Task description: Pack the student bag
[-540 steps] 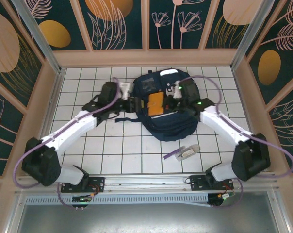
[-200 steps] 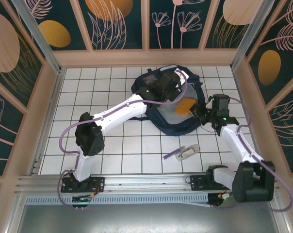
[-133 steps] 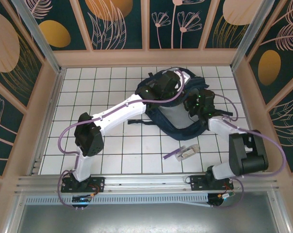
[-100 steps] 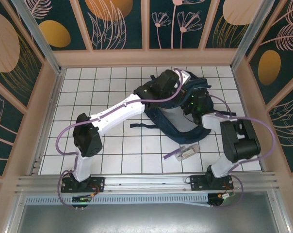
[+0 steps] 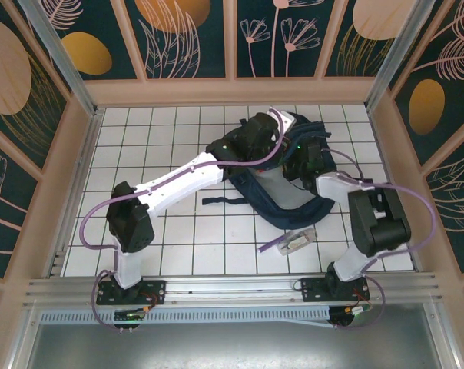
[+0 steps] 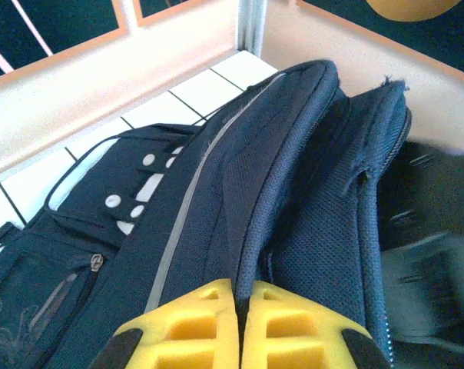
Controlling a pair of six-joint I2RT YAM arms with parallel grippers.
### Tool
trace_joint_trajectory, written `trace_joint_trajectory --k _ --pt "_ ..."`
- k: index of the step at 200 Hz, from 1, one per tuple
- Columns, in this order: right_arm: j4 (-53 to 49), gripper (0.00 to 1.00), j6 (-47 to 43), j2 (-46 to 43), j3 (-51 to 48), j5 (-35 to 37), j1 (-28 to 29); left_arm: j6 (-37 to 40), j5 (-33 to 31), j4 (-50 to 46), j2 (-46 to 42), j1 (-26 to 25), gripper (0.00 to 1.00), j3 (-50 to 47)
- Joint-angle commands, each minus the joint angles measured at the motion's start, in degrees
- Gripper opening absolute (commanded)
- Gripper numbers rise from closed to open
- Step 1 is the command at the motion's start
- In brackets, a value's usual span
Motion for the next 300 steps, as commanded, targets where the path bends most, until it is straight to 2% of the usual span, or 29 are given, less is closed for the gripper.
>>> trace_joint_trajectory --k 1,20,38,72,91,112,129,142,155,164,177,182,195,219,232,248,269,300 --pt "-9.95 0.58 -5.99 -7.43 1.63 0.34 -1.38 0.35 -2.15 8.16 -3.79 1.22 0.00 -1.68" --pt "-16.07 0.58 -12.40 -12.49 0.42 1.39 -2.23 0.71 -1.67 8.81 -3.88 1.68 0.00 -3.73" --pt "-23.17 0.58 -18.22 -17.45 -1.28 2.43 -3.63 2.24 2.42 9.52 -4.08 1.69 0.00 -5.80" --pt "-33.04 0.58 -27.24 -29.27 -6.77 0.22 -13.25 4.74 8.31 10.79 -5.18 1.78 0.00 -10.37" --pt "-40.79 0.58 -35.09 -34.85 -4.86 6.34 -16.45 7.48 15.45 9.68 -5.17 1.84 0.00 -11.10" --pt "-45.78 0.58 -42.12 -38.26 -1.72 10.99 -19.15 8.54 21.43 7.60 -4.54 2.31 0.17 -10.18" --pt "-47.07 0.58 -46.53 -38.16 0.73 10.12 -20.54 8.30 27.25 6.44 -4.26 3.75 0.37 -8.93" --pt "-48.10 0.58 -49.19 -36.70 3.12 7.58 -20.61 7.54 30.17 5.84 -4.19 5.47 0.45 -7.57" --pt "-48.31 0.58 -53.31 -34.63 5.12 2.71 -20.45 4.96 25.77 5.83 -4.07 7.23 0.51 -6.52" --pt "-48.50 0.58 -56.05 -32.79 6.02 -0.58 -19.95 3.91 19.96 5.42 -3.62 8.36 0.61 -5.67" --pt "-48.31 0.57 -58.49 -28.56 6.59 -6.00 -18.93 5.59 11.41 4.92 -1.59 9.06 0.75 -4.36" --pt "-48.19 0.56 -59.12 -26.71 6.61 -8.11 -18.41 7.10 8.94 5.07 -0.20 9.20 0.76 -3.93" --pt "-47.27 0.54 -59.76 -22.30 6.44 -10.74 -15.87 12.86 3.78 5.00 4.40 9.25 0.76 -1.93" --pt "-44.04 0.52 -57.82 -17.21 5.02 -6.35 -12.95 18.43 -5.55 9.22 12.67 9.49 0.74 -1.27" --pt "-40.49 0.51 -57.22 -15.19 3.91 -6.06 -12.88 18.72 -7.23 11.17 16.62 10.06 0.72 -1.46" --pt "-36.67 0.48 -57.82 -12.09 3.18 -5.92 -12.76 15.35 -13.46 12.06 20.46 10.60 0.63 -1.66" --pt "-33.56 0.41 -59.10 -7.09 3.87 -7.93 -12.22 12.06 -12.77 14.55 19.38 10.73 0.62 -9.52" --pt "-28.37 0.38 -60.30 -0.67 6.28 -9.00 -9.14 6.79 -8.55 17.91 8.43 10.66 0.61 -29.42"
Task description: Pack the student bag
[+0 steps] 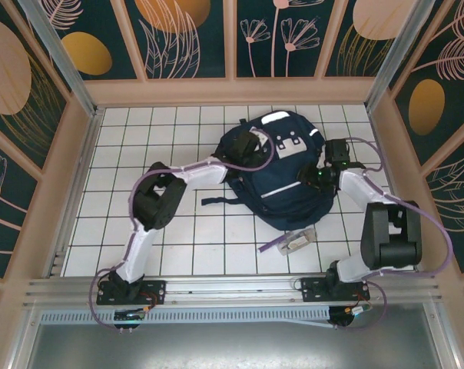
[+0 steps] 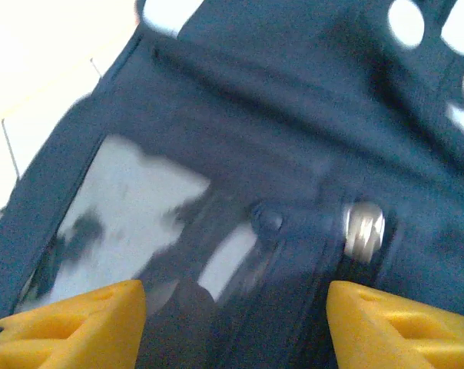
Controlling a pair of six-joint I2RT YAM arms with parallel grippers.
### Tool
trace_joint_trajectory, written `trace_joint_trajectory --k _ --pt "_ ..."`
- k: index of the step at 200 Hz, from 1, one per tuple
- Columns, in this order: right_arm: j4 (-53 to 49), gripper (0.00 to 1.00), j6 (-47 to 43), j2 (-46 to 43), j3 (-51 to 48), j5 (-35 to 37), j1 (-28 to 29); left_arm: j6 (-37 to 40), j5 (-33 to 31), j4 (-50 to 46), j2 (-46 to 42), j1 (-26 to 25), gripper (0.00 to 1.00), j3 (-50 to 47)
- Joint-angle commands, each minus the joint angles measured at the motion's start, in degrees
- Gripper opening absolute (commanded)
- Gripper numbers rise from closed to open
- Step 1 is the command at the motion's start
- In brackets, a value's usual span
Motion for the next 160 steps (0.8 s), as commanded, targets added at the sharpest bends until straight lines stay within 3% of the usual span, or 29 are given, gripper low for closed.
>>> trace_joint_trajectory --k 1,16,30,48,79,94,110,123,130,144,160 --pt "7.06 0.38 -1.66 4.13 2.40 -2.22 2.74 -4.75 -0.27 -2.26 -6.15 0.58 0.61 -13.72" --pt "11.26 0.38 0.49 6.93 3.74 -1.16 4.41 -10.77 -0.04 -3.13 -12.36 0.54 0.59 -22.95" --pt "15.44 0.38 2.26 9.87 5.24 -0.71 6.82 -14.70 5.79 -4.05 -17.46 0.46 0.52 -29.70" --pt "18.72 0.38 3.66 14.69 9.46 0.19 10.32 -19.75 8.51 -7.29 -23.74 0.39 0.51 -36.25" --pt "21.53 0.42 4.94 23.53 18.09 1.14 13.29 -21.78 15.70 -10.22 -36.19 0.18 0.48 -43.44" --pt "24.07 0.44 5.44 27.32 21.82 -1.75 13.43 -21.29 20.18 -12.08 -41.01 -0.14 0.46 -43.91" --pt "29.73 0.47 7.36 31.11 24.22 -10.78 13.54 -14.75 28.00 -14.09 -45.57 -0.43 0.45 -42.75" --pt "35.25 0.49 12.04 33.68 24.86 -21.23 13.51 -2.74 37.82 -17.29 -48.99 -0.44 0.51 -40.80" --pt "37.87 0.49 14.40 34.23 24.44 -24.59 13.51 3.92 39.52 -19.32 -50.75 -0.44 0.55 -39.79" --pt "41.16 0.49 17.54 32.86 22.56 -27.65 13.43 15.70 36.47 -21.39 -53.41 -0.44 0.60 -39.03" --pt "39.89 0.50 17.70 28.40 19.53 -27.06 13.19 24.98 25.28 -17.45 -54.63 -0.38 0.61 -41.51"
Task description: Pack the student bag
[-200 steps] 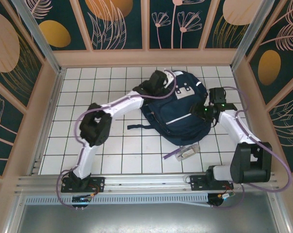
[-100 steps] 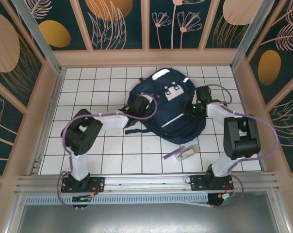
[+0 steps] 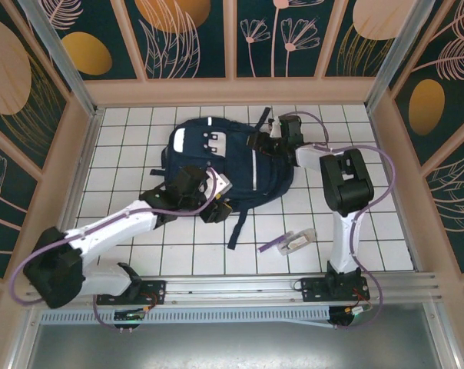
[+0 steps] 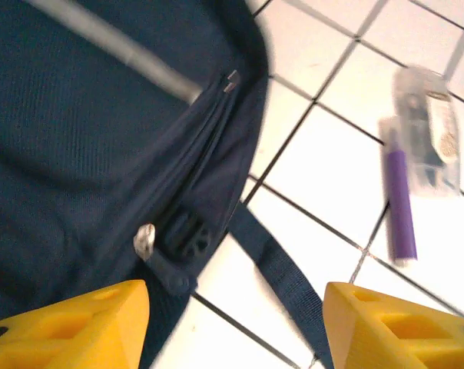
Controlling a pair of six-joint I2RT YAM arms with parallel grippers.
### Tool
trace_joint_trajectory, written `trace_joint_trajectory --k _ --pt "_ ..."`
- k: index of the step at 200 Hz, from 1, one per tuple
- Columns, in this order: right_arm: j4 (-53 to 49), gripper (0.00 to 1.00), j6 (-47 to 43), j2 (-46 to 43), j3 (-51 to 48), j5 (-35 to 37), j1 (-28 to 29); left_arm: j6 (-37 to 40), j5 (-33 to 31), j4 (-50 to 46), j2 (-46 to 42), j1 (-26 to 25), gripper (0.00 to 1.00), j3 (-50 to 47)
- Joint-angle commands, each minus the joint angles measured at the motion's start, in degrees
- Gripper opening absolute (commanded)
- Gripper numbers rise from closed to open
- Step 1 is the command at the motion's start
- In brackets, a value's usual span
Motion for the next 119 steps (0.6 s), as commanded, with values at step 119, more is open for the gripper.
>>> trace_joint_trajectory --k 119 --pt "-18.70 0.50 -5.57 -39.24 -29.66 7.79 7.45 36.95 -18.85 -0.74 26.69 8.74 0.48 6.18"
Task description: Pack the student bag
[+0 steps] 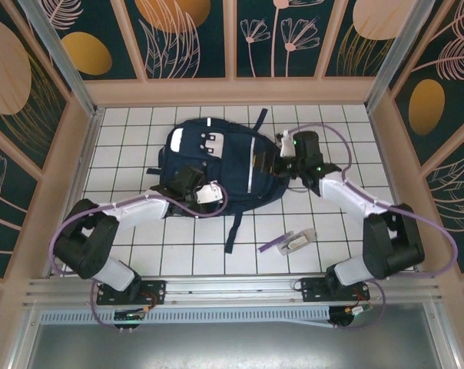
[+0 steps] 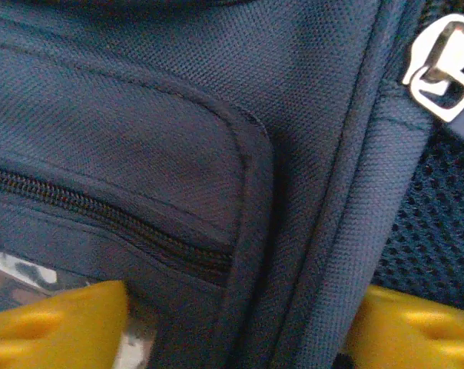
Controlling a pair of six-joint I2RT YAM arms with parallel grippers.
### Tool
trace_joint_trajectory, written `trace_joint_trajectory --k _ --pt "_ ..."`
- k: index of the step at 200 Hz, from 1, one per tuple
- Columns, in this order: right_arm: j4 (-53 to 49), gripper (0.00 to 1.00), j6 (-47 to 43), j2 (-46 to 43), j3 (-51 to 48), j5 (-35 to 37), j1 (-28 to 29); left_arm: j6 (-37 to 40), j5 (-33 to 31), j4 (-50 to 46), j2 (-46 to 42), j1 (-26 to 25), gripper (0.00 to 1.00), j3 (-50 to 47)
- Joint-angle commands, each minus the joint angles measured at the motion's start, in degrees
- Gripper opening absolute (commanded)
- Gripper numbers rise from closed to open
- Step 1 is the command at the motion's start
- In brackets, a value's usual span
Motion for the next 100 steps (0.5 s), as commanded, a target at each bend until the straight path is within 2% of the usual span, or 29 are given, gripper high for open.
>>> trace_joint_trajectory --k 1,14,23,49,73,100 --pt "-2.56 0.50 0.22 -0.82 -3.68 4.02 1.34 -2.07 3.81 -5.42 6.84 0.56 0.47 6.01" --pt "-1.62 0.49 2.17 -1.30 -5.12 4.70 1.87 -6.20 8.56 -8.93 8.73 0.58 0.19 8.95" --pt "-0.89 0.48 3.66 -1.83 -5.86 4.84 2.84 -9.60 10.11 -10.99 8.92 0.61 0.07 11.25" --pt "-4.15 0.47 4.07 -2.55 -3.72 8.56 7.35 -14.27 18.03 -16.20 3.87 0.31 0.00 12.10" --pt "-8.20 0.42 4.54 -1.69 0.74 19.38 12.92 -16.38 25.65 -17.37 -2.93 0.29 0.00 10.02" --pt "-6.76 0.40 11.14 0.20 3.19 22.01 17.18 -19.89 27.71 -17.36 -5.47 0.30 0.00 9.65"
